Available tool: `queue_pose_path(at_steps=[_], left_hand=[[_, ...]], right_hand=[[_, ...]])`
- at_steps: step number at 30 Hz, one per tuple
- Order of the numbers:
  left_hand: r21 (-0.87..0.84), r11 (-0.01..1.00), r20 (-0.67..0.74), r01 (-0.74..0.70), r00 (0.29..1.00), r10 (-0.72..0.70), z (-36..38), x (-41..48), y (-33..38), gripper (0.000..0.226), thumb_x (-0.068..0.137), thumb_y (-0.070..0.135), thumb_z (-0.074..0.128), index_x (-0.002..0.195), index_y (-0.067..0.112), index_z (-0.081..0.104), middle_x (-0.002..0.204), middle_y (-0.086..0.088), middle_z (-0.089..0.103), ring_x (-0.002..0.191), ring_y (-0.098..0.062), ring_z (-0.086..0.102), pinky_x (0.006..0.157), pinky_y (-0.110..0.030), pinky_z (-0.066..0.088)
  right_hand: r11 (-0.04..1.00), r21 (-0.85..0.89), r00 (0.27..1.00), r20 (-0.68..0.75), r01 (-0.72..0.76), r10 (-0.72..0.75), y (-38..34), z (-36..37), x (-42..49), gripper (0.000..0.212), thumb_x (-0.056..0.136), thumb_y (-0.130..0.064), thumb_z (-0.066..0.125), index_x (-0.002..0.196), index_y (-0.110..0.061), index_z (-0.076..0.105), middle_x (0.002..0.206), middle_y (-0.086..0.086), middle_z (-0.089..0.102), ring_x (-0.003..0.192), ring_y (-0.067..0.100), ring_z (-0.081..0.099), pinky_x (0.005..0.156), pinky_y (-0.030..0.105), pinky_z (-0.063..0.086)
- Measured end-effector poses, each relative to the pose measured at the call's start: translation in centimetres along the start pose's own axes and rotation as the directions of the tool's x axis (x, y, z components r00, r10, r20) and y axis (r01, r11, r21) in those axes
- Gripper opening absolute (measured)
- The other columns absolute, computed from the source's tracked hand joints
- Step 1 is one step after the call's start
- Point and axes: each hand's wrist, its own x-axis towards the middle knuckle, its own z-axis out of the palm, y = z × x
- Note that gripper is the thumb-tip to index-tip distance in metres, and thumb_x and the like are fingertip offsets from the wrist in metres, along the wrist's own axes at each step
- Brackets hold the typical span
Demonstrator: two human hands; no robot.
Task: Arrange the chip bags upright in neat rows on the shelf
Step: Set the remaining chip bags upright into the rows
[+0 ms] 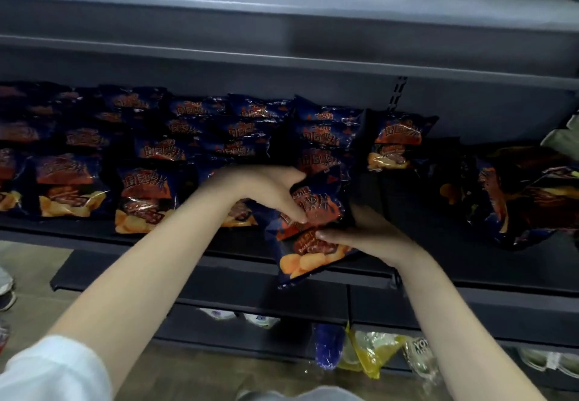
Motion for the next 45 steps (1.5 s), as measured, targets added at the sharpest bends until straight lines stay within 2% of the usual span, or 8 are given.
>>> queue_pose_path(at_steps=[3,7,9,14,22,36,41,45], left_hand=[[-0.011,0.996,-0.262,-0.094,0.961,0.088,0.5,-0.2,0.2,0.084,0.078,0.026,0.074,0.146,0.025,0.024,0.147,0.002,0.036,0.13,-0.015,0.038,0.098,-0.019,0.029],[0.098,0.979,-0.756,-0.178,0.627,0.19,3.6,-1.4,0.0,0.062,0.083,0.024,0.065,0.138,0.025,0.037,0.135,-0.001,0.048,0.122,-0.017,0.047,0.097,-0.023,0.037],[0.049,0.978,-0.804,-0.203,0.573,0.16,7.0,-1.8,-0.1,0.051,0.085,0.026,0.059,0.133,0.022,0.043,0.131,-0.003,0.049,0.12,-0.017,0.047,0.097,-0.023,0.037],[0.197,0.975,-0.721,-0.097,0.659,0.212,15.2,-0.8,-0.5,0.055,0.082,0.02,0.064,0.134,0.012,0.047,0.144,-0.012,0.038,0.134,-0.033,0.035,0.106,-0.046,0.037],[0.267,0.962,-0.677,-0.049,0.701,0.224,18.0,0.7,-1.6,0.055,0.079,0.021,0.062,0.131,0.013,0.045,0.152,-0.016,0.023,0.14,-0.038,0.019,0.109,-0.053,0.028],[0.361,0.93,-0.696,-0.07,0.644,0.319,19.6,1.6,-3.3,0.049,0.085,0.027,0.042,0.131,0.01,0.045,0.141,-0.023,0.04,0.136,-0.042,0.024,0.106,-0.061,0.021],[0.41,0.907,-0.637,-0.095,0.682,0.36,19.4,1.4,-3.8,0.049,0.085,0.03,0.041,0.128,0.009,0.047,0.143,-0.026,0.036,0.136,-0.045,0.022,0.106,-0.063,0.013],[0.45,0.884,-0.593,-0.125,0.699,0.401,19.4,1.5,-4.2,0.05,0.085,0.032,0.04,0.129,0.009,0.045,0.144,-0.025,0.034,0.137,-0.046,0.02,0.107,-0.063,0.01]], right_hand=[[0.995,0.097,0.979,-0.202,0.018,0.002,1.1,0.4,0.5,0.052,0.079,-0.016,0.074,0.125,-0.021,0.052,0.116,-0.002,0.066,0.109,0.009,0.061,0.091,0.026,0.049],[0.948,0.319,0.903,-0.405,-0.006,0.142,3.0,1.1,0.7,0.046,0.08,-0.01,0.071,0.122,-0.016,0.053,0.113,0.006,0.067,0.105,0.02,0.064,0.093,0.042,0.051],[0.928,0.372,0.892,-0.415,-0.015,0.18,3.8,1.7,0.9,0.042,0.08,-0.008,0.067,0.119,-0.016,0.055,0.11,0.007,0.069,0.103,0.023,0.065,0.096,0.05,0.048],[0.956,0.292,0.909,-0.394,-0.019,0.139,3.8,2.5,1.2,0.039,0.078,-0.015,0.065,0.117,-0.021,0.059,0.106,0.001,0.071,0.102,0.018,0.066,0.096,0.047,0.048],[0.998,0.048,0.757,-0.651,-0.035,0.058,4.9,5.0,1.2,0.068,0.083,-0.014,0.066,0.141,-0.025,0.033,0.112,-0.021,0.058,0.101,-0.013,0.055,0.079,0.001,0.041],[0.989,-0.148,0.608,-0.785,-0.006,-0.114,5.4,6.1,1.5,0.05,0.084,-0.007,0.065,0.132,-0.009,0.05,0.123,0.005,0.059,0.116,0.015,0.056,0.099,0.03,0.046],[0.982,-0.187,0.562,-0.815,-0.025,-0.141,5.9,6.5,1.7,0.052,0.08,-0.01,0.068,0.129,-0.015,0.049,0.114,-0.002,0.057,0.103,0.008,0.057,0.088,0.008,0.042],[0.987,-0.159,0.525,-0.842,-0.016,-0.127,6.2,6.6,1.8,0.054,0.08,-0.01,0.065,0.13,-0.02,0.047,0.117,-0.001,0.055,0.105,0.006,0.055,0.09,0.014,0.044]])
